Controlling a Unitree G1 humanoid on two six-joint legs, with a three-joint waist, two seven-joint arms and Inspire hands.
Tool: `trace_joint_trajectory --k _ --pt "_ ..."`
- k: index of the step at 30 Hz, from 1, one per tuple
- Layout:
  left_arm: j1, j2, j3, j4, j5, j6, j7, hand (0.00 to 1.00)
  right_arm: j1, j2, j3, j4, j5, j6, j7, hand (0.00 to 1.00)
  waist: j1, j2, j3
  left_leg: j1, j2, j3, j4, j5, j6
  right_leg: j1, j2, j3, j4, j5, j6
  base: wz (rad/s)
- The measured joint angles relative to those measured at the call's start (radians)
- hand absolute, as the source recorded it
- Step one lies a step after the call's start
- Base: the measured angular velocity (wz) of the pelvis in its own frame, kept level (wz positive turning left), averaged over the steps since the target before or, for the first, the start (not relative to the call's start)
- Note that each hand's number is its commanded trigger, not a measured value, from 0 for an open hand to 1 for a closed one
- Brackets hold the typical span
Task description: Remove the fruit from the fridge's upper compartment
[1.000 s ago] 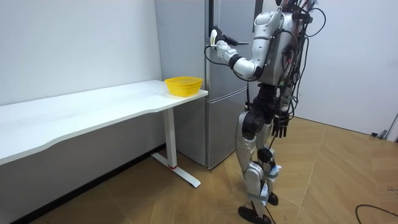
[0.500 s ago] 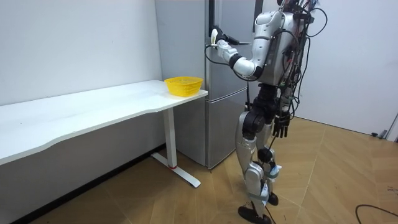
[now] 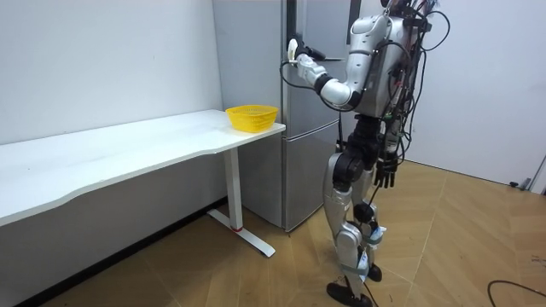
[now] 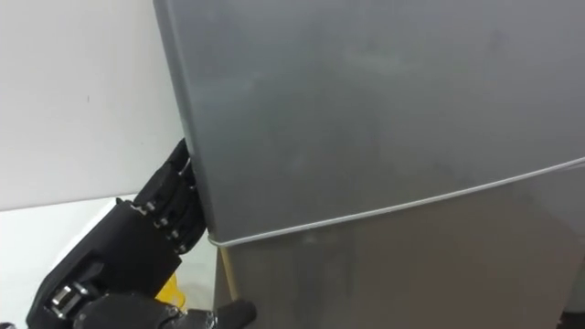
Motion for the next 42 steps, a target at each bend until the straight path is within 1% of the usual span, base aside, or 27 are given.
trace_joint_trajectory --k 3,5,6,7,8,11,14,16,18,19,20,21,22,23,24,25,26,35,42 --pt "-0.001 0.001 0.015 -0.001 0.0 -0.011 0.0 1.0 -0.002 0.0 0.0 0.0 0.0 -0.001 0.008 0.0 0.001 -0.002 -0.0025 0.0 -0.001 -0.001 0.0 0.0 0.0 0.001 -0.001 -0.001 0.0 0.0 0.0 0.0" --pt "-0.009 0.003 0.014 -0.001 -0.001 -0.013 -0.009 1.0 -0.005 0.0 0.001 0.0 0.0 -0.003 0.01 0.0 0.001 -0.005 -0.002 0.0 -0.001 -0.001 0.0 0.0 0.0 0.002 -0.001 -0.002 0.0 0.0 0.0 0.0" --pt "-0.009 0.013 0.01 -0.002 -0.001 -0.019 -0.02 1.0 -0.005 0.0 0.001 0.0 0.0 -0.005 0.01 0.0 0.003 -0.008 -0.0017 0.0 -0.001 -0.001 0.0 0.0 0.0 0.003 -0.001 -0.003 0.0 0.001 0.001 0.03" --pt "-0.011 0.017 0.009 -0.002 0.0 -0.019 -0.014 1.0 -0.006 0.0 0.001 0.0 0.0 -0.005 0.01 0.0 0.004 -0.009 -0.0013 0.0 -0.001 -0.001 0.0 0.0 0.0 0.004 -0.001 -0.003 0.0 0.001 0.002 0.03" --pt "-0.012 0.023 0.011 -0.002 0.0 -0.018 -0.006 1.0 -0.01 -0.001 0.001 0.0 0.0 -0.005 0.01 0.0 0.003 -0.01 0.0006 0.0 -0.001 -0.001 0.0 0.0 0.0 0.003 -0.001 -0.003 0.0 0.002 0.003 0.0" --pt "-0.027 0.027 0.006 -0.002 -0.001 -0.018 0.008 1.0 -0.01 -0.001 0.001 0.0 0.0 -0.011 0.01 0.0 0.001 -0.008 0.002 0.0 -0.002 -0.001 0.0 0.0 0.0 0.004 -0.001 -0.003 0.0 0.003 0.004 0.0" --pt "-0.051 0.028 -0.015 -0.004 -0.002 -0.02 -0.013 1.0 -0.008 -0.002 0.001 0.0 0.0 -0.015 0.01 0.0 -0.002 -0.001 0.0059 -0.001 -0.004 0.0 0.0 0.0 0.0 0.003 -0.002 -0.001 -0.001 0.004 0.005 0.0" --pt "-0.069 0.028 -0.029 -0.004 -0.006 -0.02 -0.031 1.0 -0.006 -0.002 0.001 0.0 0.0 -0.015 0.011 0.0 -0.002 0.002 0.0067 -0.001 -0.004 0.0 0.0 0.0 0.0 0.001 -0.002 0.0 -0.001 0.004 0.005 -0.03" --pt "-0.081 0.028 -0.047 -0.005 -0.018 -0.02 -0.056 0.98 -0.006 -0.002 0.001 0.0 0.0 -0.017 0.011 0.0 -0.002 0.01 0.0021 0.0 -0.003 0.001 0.0 0.0 0.0 0.001 -0.002 0.001 0.0 0.004 0.005 0.0" --pt "-0.082 0.028 -0.05 -0.007 -0.02 -0.02 -0.064 0.95 -0.006 -0.002 0.001 0.0 0.0 -0.017 0.011 0.0 -0.003 0.012 0.001 0.0 -0.003 0.001 0.0 0.0 0.0 0.001 -0.002 0.001 0.0 0.004 0.005 0.0" --pt "-0.082 0.029 -0.056 -0.013 -0.02 -0.022 -0.08 0.94 -0.005 -0.002 0.001 0.0 0.001 -0.017 0.011 0.0 -0.003 0.013 0.0003 0.0 -0.002 0.001 0.0 0.0 0.0 0.001 -0.001 0.002 0.0 0.004 0.005 0.0" --pt "-0.082 0.029 -0.066 -0.019 -0.022 -0.026 -0.095 0.9 -0.005 -0.002 0.001 0.0 0.001 -0.017 0.011 0.0 -0.002 0.013 0.0004 0.0 -0.002 0.001 0.0 0.0 0.0 0.001 -0.001 0.001 0.001 0.004 0.005 0.0" --pt "-0.082 0.029 -0.07 -0.022 -0.022 -0.027 -0.102 0.81 -0.005 -0.003 0.001 0.0 0.001 -0.017 0.01 0.0 -0.002 0.012 0.0005 0.0 -0.001 0.001 0.0 0.0 0.0 0.0 -0.001 0.001 0.001 0.004 0.005 0.0" --pt "-0.082 0.029 -0.075 -0.025 -0.023 -0.032 -0.115 0.77 -0.006 -0.005 0.001 0.0 0.003 -0.017 0.01 0.0 0.0 0.012 0.0006 -0.001 -0.001 0.001 0.0 0.0 0.0 0.0 -0.001 0.001 0.0 0.004 0.005 0.0" --pt "-0.082 0.029 -0.079 -0.03 -0.023 -0.032 -0.121 0.56 -0.008 -0.007 0.001 -0.001 0.008 -0.017 0.01 0.0 -0.001 0.012 0.0006 -0.001 -0.001 0.001 0.0 0.0 0.0 0.0 -0.001 0.001 0.0 0.004 0.005 0.0" --pt "-0.082 0.029 -0.081 -0.031 -0.024 -0.032 -0.124 0.3 -0.008 -0.008 0.001 -0.001 0.011 -0.017 0.01 0.0 -0.001 0.012 0.0006 -0.001 -0.001 0.001 0.0 0.0 0.0 0.0 -0.001 0.001 -0.001 0.004 0.005 0.0" --pt "-0.082 0.029 -0.086 -0.031 -0.032 -0.032 -0.131 0.0 -0.008 -0.009 0.001 -0.002 0.014 -0.018 0.01 0.0 -0.001 0.012 0.0008 -0.001 -0.001 0.001 0.0 0.0 0.0 -0.001 -0.001 0.001 -0.001 0.004 0.005 0.0" --pt "-0.082 0.028 -0.09 -0.031 -0.041 -0.032 -0.159 0.0 -0.004 -0.009 0.001 -0.002 0.017 -0.021 0.01 0.0 -0.003 0.009 0.0005 0.001 -0.001 0.002 -0.001 0.0 0.0 -0.001 0.001 0.009 0.0 0.004 0.004 -0.02" --pt "-0.082 0.029 -0.103 -0.031 -0.042 -0.032 -0.171 0.0 -0.001 -0.009 0.001 -0.005 0.015 -0.024 0.01 0.0 -0.002 -0.003 0.0013 0.002 -0.001 0.004 -0.001 0.0 0.0 -0.001 0.001 0.016 -0.001 0.004 0.004 -0.02"
